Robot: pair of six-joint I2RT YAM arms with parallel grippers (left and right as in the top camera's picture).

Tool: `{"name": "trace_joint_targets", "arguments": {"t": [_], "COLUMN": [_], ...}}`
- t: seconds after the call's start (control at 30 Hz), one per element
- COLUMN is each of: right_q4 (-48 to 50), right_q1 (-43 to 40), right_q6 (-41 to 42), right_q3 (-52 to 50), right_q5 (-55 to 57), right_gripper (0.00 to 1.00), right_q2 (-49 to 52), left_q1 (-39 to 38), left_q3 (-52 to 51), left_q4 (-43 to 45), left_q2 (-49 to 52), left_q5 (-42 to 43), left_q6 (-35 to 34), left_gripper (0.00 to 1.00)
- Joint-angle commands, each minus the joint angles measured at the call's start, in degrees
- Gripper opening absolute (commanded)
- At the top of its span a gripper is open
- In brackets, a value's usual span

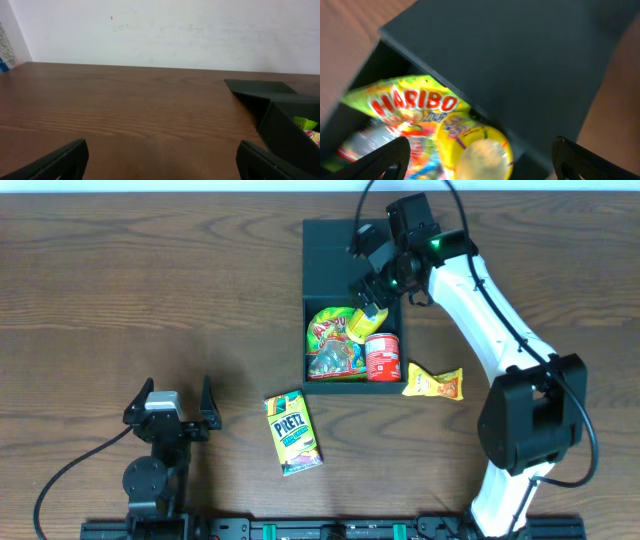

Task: Pack container
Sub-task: 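Lower the Mentos bottle into the box onto the Haribo bag and release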

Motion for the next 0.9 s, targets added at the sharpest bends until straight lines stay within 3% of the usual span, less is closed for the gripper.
{"name": "trace_joint_targets", "arguments": {"t": [0.0, 0.1, 0.33, 0.87], "right_q4": [-3.2, -7.0, -9.2, -7.0], "right_q1": [0.6, 1.6, 2.7, 2.9], "right_q6": [29.0, 39.8, 44.0, 43.2], "right_q3": [1.0, 0.9, 0.9, 0.8], "right_q5": [0.6, 0.3, 1.9, 9.9], "right_gripper": [0.89, 0.87, 0.83, 0.86], "right_q2": [-0.2, -0.2, 0.2, 4.0], "left_q1": [0.3, 0.3, 0.3, 0.3], "left_q3": [-0.5, -0.5, -0.5, -0.5], "left_q4": [-3.2, -3.2, -3.2, -3.2], "left_q2": [-0.3, -0.3, -0.3, -0.3], "left_q5": [0.0, 0.0, 0.0, 0.0], "left_q6": [-0.2, -0.2, -0.2, -0.2], "left_gripper": [0.95, 0.95, 0.95, 0.95]}}
